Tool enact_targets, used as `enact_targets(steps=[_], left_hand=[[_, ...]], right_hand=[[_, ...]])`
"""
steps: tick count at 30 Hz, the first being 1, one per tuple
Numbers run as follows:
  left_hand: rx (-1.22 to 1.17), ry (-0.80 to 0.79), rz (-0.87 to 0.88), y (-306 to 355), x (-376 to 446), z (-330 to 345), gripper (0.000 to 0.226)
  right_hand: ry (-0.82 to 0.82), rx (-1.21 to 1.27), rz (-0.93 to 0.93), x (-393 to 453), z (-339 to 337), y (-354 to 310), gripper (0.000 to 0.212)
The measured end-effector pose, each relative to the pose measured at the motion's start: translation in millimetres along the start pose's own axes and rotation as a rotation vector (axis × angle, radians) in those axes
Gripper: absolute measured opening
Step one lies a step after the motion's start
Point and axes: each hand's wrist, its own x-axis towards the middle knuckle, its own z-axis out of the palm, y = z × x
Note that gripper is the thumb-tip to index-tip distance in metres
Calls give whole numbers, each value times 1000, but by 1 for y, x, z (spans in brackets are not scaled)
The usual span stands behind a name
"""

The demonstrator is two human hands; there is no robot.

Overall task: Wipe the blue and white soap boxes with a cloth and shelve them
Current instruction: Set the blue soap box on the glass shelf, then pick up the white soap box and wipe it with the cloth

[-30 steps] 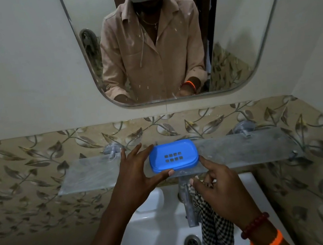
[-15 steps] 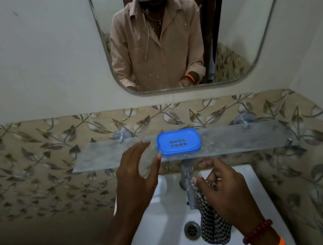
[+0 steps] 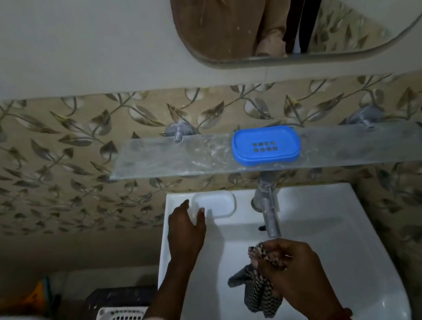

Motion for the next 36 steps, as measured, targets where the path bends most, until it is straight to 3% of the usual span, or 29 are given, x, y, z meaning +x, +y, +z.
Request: enact_targets(steps=[4,8,10,16,20,21,25,28,31,33,36], left_hand=[[102,47,-98,-1,35,14,54],[174,24,-117,-2,46,19,12],[162,15,-126,-1,45,18,15],[-57,-111,-55,0,13,-10,23],[-313,-258,-150,16,-39,-29,16],[-406,-318,-205,24,-53,-33,19],[-753,-498,-447,45,-89,-29,70],[-948,-639,-515,61,-105,-25,75],[-1108,-811,-579,72,-119,-25,99],[-1190,-811,-641,74,-123,-23,100],[-1208,-748,-689,74,-129,-17,78]], right_hand=[[-20,-63,-30,-1,7,8,18],[-38,-55,-49,-4,9,12,22],[-20,-66,-62,-5,7,16,19],[75,-41,-75,-7,-8,19,15],[109,71,-133,-13,-11,4,11],[106,109,-140,-15,-10,0,11],[119,294,-111,-26,-2,-15,10],[155,412,-52,-33,10,-19,13],[220,441,-41,-40,21,-21,13],[281,441,-44,-43,27,-21,12],[267,418,-90,-52,32,-25,25]])
